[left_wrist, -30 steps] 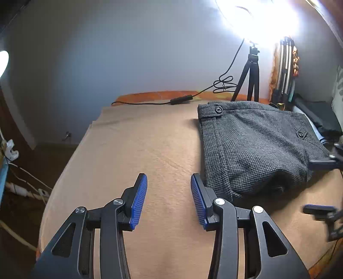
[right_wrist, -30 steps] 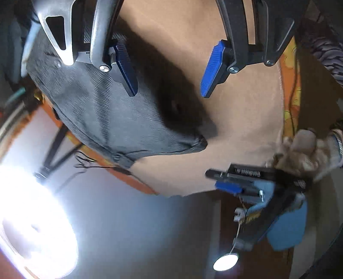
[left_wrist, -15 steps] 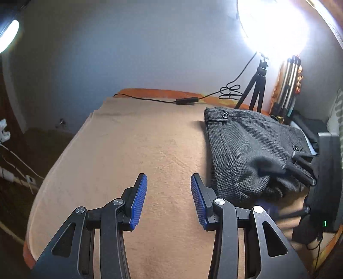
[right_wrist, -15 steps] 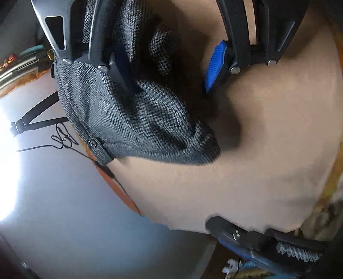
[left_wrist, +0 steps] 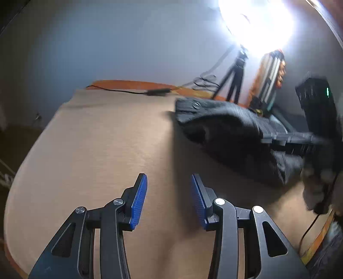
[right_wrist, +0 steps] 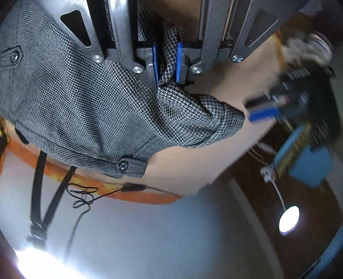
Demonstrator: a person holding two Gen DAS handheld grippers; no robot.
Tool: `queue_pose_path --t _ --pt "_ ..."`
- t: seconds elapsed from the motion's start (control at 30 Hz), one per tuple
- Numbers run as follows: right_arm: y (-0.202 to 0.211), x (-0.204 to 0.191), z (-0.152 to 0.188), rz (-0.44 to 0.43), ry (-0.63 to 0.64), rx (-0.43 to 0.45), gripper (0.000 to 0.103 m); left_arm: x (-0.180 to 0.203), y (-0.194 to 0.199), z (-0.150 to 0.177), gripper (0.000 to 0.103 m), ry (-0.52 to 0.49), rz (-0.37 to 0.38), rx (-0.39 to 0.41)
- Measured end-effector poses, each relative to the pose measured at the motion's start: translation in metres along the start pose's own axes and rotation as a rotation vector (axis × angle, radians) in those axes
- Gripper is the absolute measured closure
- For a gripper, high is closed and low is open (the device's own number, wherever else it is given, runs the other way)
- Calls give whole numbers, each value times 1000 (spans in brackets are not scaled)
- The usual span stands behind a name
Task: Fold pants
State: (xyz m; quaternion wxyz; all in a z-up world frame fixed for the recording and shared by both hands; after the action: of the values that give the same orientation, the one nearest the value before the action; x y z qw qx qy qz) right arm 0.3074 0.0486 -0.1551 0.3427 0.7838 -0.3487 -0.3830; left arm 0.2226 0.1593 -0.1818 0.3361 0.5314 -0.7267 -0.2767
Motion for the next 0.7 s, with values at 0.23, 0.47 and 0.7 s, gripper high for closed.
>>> queue_pose_path --t 0.23,0.47,0.7 --pt "7 -6 1 -128 -56 -6 83 30 -45 0 62 -20 41 -54" --pt "26 -6 5 -173 -64 19 62 -6 -10 -24 61 65 -96 99" --pt "45 -2 24 -160 -59 56 45 -39 31 -33 61 142 -172 217"
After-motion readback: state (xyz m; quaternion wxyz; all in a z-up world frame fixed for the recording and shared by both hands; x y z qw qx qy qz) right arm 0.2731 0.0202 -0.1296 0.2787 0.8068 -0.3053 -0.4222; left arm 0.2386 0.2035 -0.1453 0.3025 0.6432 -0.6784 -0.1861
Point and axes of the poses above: each gripper's, at about its wrist camera, not at the fingertips, and y roughly against the way its jaws point, x to its right, z to its underside, the point moved 9 cm from there along -y, roughly the way its jaws point, and after that the axes turned 5 degrees about -x, right-handed, at the moved point
